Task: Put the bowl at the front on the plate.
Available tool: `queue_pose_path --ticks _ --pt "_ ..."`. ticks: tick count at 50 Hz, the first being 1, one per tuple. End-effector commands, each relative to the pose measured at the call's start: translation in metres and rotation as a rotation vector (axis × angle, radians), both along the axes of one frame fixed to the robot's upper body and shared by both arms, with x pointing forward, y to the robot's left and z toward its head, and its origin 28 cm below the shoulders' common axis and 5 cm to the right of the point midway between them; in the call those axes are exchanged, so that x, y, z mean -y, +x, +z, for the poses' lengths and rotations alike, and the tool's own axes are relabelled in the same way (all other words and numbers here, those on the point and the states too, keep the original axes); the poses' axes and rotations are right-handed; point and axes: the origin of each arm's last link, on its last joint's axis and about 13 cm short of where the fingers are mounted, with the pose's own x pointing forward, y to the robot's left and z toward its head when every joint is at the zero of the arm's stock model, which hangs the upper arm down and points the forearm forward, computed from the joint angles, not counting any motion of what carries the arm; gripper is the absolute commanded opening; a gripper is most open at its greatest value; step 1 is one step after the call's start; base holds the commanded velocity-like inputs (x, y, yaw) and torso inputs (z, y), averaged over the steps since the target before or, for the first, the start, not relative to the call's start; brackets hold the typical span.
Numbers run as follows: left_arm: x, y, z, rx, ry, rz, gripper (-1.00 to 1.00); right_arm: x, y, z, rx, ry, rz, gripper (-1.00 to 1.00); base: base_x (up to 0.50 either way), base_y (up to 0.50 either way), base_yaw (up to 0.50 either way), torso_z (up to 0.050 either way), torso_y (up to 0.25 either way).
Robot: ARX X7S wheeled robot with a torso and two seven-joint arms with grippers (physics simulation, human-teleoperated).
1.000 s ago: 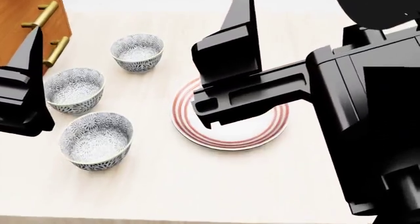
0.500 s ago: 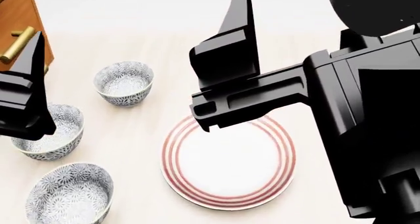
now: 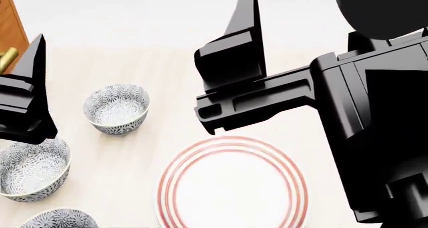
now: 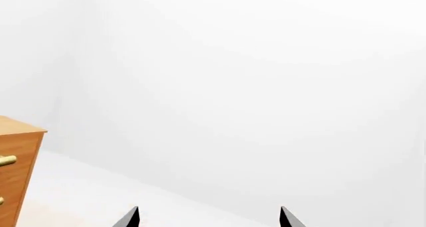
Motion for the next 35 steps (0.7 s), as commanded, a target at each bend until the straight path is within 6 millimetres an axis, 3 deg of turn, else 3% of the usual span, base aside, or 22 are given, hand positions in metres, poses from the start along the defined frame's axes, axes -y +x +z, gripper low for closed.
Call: queue_pose_path --ticks 1,8,16,26,27,35 --pt "0.0 0.0 -0.001 -0.004 -0.002 0.0 1.0 0.001 0.0 0.0 0.01 0.0 -0.014 1.0 0.0 0.0 0.0 0.0 0.0" --pt "0.0 0.0 -0.003 -0.043 -0.026 -0.011 1.0 0.001 -0.001 -0.001 0.016 0.01 -0.01 1.0 0.0 0.0 0.0 0.0 0.0" --pt "0.002 -0.005 -0.007 -0.247 -0.104 -0.043 1.0 0.003 -0.001 0.0 0.021 0.008 -0.014 1.0 0.0 0.0 0.0 0.0 0.0" --pt "0.005 -0.008 -0.011 -0.311 -0.113 -0.085 1.0 0.003 -0.002 0.002 0.029 0.004 -0.014 1.0 0.0 0.0 0.0 0.0 0.0" --pt "0.006 -0.01 -0.018 -0.32 -0.111 -0.091 1.0 0.003 -0.002 0.003 0.03 0.004 -0.014 1.0 0.0 0.0 0.0 0.0 0.0" --pt "0.006 -0.01 -0.015 -0.355 -0.113 -0.102 1.0 0.003 -0.003 0.003 0.033 0.003 -0.015 1.0 0.0 0.0 0.0 0.0 0.0"
